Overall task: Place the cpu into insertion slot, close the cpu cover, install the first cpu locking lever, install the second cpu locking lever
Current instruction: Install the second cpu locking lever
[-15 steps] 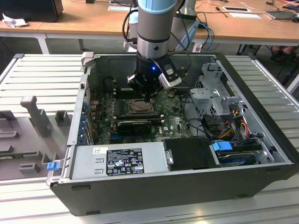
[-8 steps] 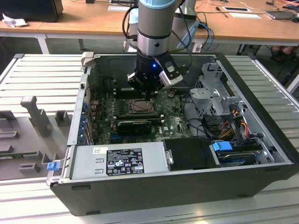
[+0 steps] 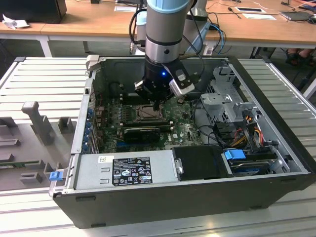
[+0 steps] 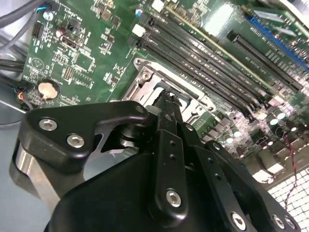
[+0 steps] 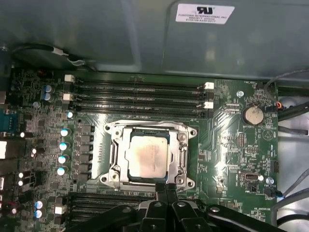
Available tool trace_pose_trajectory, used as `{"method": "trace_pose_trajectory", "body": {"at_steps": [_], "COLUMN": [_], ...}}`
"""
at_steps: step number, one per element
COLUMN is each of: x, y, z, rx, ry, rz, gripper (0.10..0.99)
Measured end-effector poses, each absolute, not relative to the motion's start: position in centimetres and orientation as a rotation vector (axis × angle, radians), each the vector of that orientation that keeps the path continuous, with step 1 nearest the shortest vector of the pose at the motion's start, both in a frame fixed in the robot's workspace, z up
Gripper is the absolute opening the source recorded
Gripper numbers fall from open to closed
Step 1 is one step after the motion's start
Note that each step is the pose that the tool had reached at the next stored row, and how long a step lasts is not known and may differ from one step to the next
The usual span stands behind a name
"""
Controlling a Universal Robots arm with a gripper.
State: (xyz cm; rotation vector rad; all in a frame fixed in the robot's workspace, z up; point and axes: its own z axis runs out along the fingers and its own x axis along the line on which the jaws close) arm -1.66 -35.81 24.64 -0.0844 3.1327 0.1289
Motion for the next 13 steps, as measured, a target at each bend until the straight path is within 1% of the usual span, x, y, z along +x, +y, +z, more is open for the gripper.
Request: {"method": "trace_pose_trajectory", "body": {"at_steps": [13], "x": [-1.7], "y": [-37.1], "z": [24.6], "rx": [-0.084], "ry": [3.133], "rz": [0.130], "gripper": [0.106]}}
